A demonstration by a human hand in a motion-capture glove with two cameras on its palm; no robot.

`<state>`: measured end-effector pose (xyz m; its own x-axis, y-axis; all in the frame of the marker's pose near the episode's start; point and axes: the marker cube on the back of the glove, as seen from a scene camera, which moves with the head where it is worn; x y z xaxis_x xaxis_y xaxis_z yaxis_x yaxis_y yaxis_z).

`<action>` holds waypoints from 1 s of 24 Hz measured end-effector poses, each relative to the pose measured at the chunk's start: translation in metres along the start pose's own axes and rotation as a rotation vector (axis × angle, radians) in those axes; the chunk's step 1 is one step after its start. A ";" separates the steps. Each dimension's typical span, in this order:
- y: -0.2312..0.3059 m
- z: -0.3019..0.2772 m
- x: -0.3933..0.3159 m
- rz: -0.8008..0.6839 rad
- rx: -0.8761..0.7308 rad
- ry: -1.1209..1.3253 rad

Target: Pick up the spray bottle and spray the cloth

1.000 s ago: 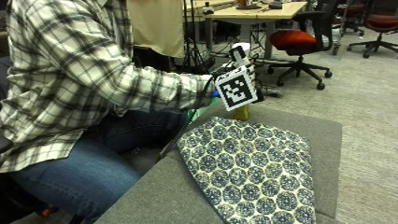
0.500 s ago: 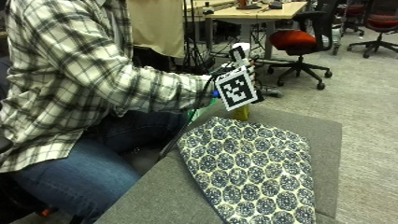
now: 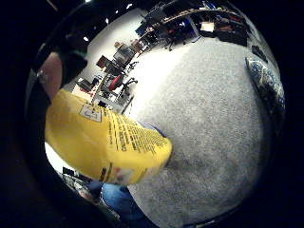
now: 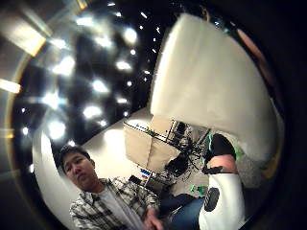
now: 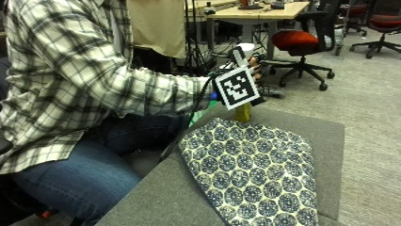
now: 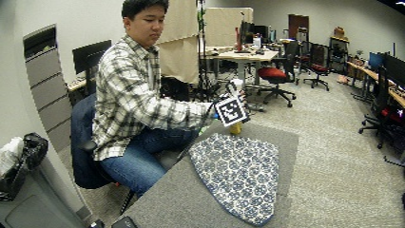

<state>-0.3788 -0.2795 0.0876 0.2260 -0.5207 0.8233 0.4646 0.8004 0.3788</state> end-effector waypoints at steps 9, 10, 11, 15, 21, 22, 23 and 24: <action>0.015 -0.030 -0.036 -0.066 -0.053 0.064; 0.016 -0.032 -0.039 -0.067 -0.051 0.073; 0.018 -0.034 -0.043 -0.067 -0.053 0.077; 0.025 -0.039 -0.053 -0.050 -0.080 0.075; 0.038 -0.044 -0.044 0.021 -0.152 0.341; 0.041 -0.046 -0.043 0.040 -0.170 0.402; 0.045 -0.049 -0.043 0.059 -0.192 0.466; 0.049 -0.053 -0.042 0.080 -0.219 0.533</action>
<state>-0.3204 -0.2345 0.0492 0.6412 -0.5842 0.4975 0.5821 0.7928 0.1808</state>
